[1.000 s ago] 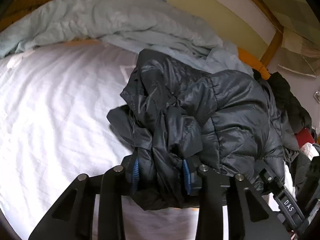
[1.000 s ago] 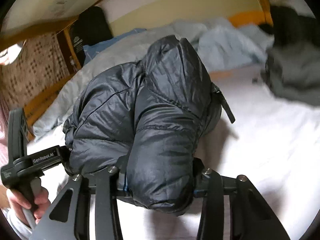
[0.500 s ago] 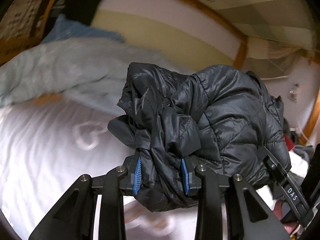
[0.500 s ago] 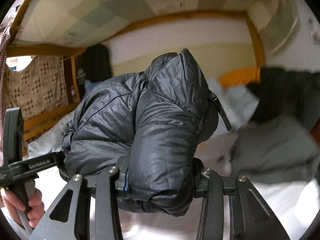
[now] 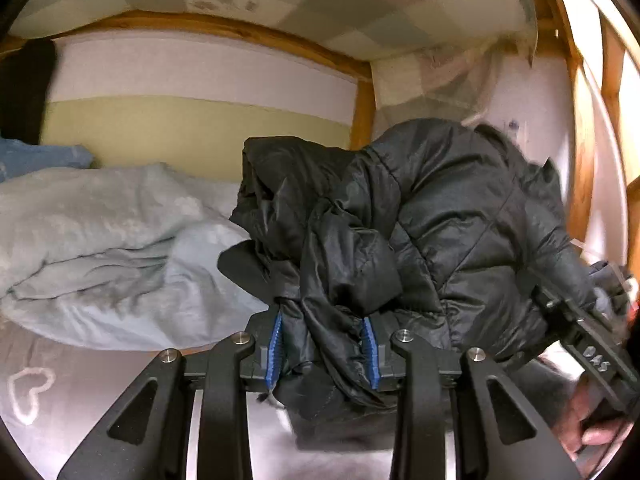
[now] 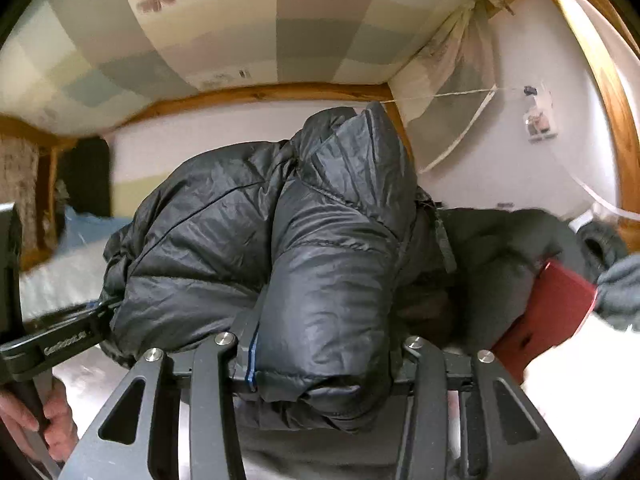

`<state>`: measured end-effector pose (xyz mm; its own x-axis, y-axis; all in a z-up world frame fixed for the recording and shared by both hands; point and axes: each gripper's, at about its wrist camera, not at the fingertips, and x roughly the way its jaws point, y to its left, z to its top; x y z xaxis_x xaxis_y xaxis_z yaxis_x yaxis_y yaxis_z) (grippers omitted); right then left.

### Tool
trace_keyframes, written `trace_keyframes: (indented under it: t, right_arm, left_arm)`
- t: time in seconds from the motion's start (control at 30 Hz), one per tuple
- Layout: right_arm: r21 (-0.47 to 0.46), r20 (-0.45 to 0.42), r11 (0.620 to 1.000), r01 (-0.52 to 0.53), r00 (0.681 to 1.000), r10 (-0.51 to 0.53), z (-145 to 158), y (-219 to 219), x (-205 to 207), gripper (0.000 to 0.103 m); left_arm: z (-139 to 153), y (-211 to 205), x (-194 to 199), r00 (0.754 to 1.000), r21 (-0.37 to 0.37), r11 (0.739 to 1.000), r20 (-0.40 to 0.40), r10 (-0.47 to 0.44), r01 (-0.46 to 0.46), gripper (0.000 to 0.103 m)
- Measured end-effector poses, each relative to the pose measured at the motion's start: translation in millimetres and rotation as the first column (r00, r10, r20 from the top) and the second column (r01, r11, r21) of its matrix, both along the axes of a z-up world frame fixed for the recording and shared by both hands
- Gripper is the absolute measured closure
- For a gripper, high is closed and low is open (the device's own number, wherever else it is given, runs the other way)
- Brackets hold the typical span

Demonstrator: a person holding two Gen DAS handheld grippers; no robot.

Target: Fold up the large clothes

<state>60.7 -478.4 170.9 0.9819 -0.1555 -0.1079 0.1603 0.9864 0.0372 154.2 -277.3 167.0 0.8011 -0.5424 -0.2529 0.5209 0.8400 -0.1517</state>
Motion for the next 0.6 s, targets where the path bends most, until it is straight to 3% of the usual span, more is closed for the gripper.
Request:
trace_keyframes:
  t: [0.1, 0.23, 0.27, 0.37, 0.4, 0.43, 0.47, 0.53, 0.6]
  right_arm:
    - [-0.056, -0.063, 0.997, 0.049, 0.997, -0.052, -12.9, -14.8, 23.0, 0.058]
    - [0.009, -0.234, 0.993, 0.120, 0.965, -0.115, -61.1, -49.6, 62.1, 0.056]
    - [0.012, -0.256, 0.989, 0.149, 0.956, -0.141, -72.0, -53.5, 67.7, 0.051]
    - [-0.043, -0.209, 0.979, 0.200, 0.956, -0.205, -84.1, -49.1, 66.9, 0.037]
    - [-0.068, -0.202, 0.975, 0.213, 0.954, -0.223, -82.3, -45.4, 67.2, 0.032]
    - [-0.078, -0.201, 0.972, 0.221, 0.952, -0.232, -80.3, -41.4, 67.4, 0.029]
    - [-0.086, -0.192, 0.965, 0.248, 0.946, -0.260, -78.7, -39.0, 65.2, 0.017]
    - [-0.078, -0.162, 0.949, 0.305, 0.935, -0.314, -77.9, -43.2, 59.2, 0.009]
    - [-0.021, -0.151, 0.952, 0.304, 0.941, -0.304, -74.0, -42.3, 48.5, 0.000]
  left_arm:
    - [-26.7, -32.3, 31.0, 0.997, 0.029, 0.999, -0.075, -0.016, 0.018, 0.072]
    - [-77.1, -71.7, 55.2, 0.986, 0.118, 0.993, -0.166, 0.027, -0.007, 0.074]
    - [-87.2, -75.5, 56.8, 0.985, 0.144, 0.990, -0.171, 0.033, -0.009, 0.074]
    - [-98.4, -83.1, 60.1, 0.987, 0.185, 0.983, -0.154, 0.036, -0.007, 0.073]
    - [-96.5, -82.4, 59.8, 0.989, 0.186, 0.982, -0.146, 0.038, -0.010, 0.069]
    - [-94.0, -81.7, 59.3, 0.991, 0.195, 0.980, -0.128, 0.050, -0.024, 0.057]
    - [-91.5, -79.0, 55.5, 0.992, 0.209, 0.976, -0.097, 0.076, -0.054, 0.049]
    - [-88.6, -68.3, 45.3, 0.992, 0.209, 0.971, -0.040, 0.124, -0.113, 0.017]
    - [-80.3, -52.6, 44.4, 0.988, 0.157, 0.978, -0.048, 0.146, -0.136, 0.012]
